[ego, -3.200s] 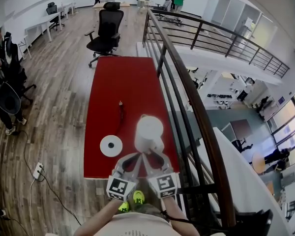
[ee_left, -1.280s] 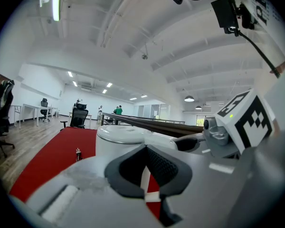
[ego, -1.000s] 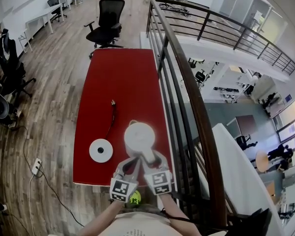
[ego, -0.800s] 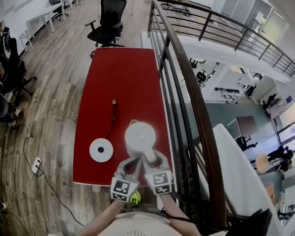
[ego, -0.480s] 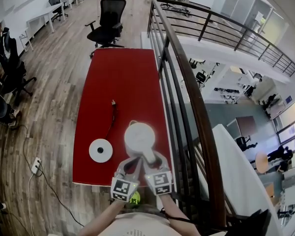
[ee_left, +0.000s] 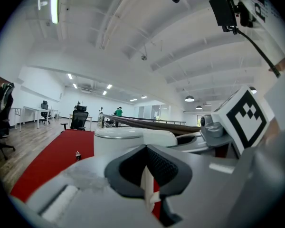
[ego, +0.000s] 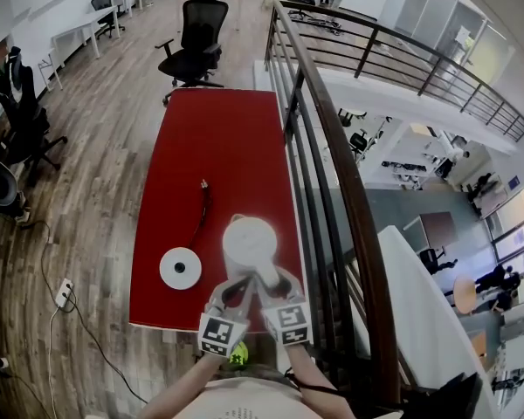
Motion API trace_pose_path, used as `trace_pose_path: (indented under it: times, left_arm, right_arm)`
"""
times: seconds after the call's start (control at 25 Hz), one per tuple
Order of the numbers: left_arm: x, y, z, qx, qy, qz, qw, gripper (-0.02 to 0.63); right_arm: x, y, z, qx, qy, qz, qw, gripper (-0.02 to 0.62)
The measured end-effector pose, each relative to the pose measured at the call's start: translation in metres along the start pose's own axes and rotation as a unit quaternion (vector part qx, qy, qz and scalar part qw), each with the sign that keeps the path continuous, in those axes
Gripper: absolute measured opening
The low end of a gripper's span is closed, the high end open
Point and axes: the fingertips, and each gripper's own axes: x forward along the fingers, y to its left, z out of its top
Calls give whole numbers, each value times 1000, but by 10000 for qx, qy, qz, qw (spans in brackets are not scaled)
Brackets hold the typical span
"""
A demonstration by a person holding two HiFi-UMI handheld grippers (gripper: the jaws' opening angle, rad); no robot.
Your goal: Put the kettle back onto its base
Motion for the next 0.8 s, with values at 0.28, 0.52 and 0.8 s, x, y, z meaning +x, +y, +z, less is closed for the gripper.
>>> trace_pose_path:
  times: [0.28, 0.52, 0.8]
  left_arm:
    - [-2, 4, 4, 37, -76, 61, 9999, -8]
    - [-5, 11, 18, 91, -202, 130, 9997, -8]
    - [-6, 12, 38, 194, -415, 180, 9988, -8]
  right_arm:
    - [6, -9, 16, -130, -138, -16, 9998, 147]
    - [3, -11, 32, -201, -239, -20, 9995, 124]
    - [-1, -8, 60, -234, -635, 51, 9977, 124]
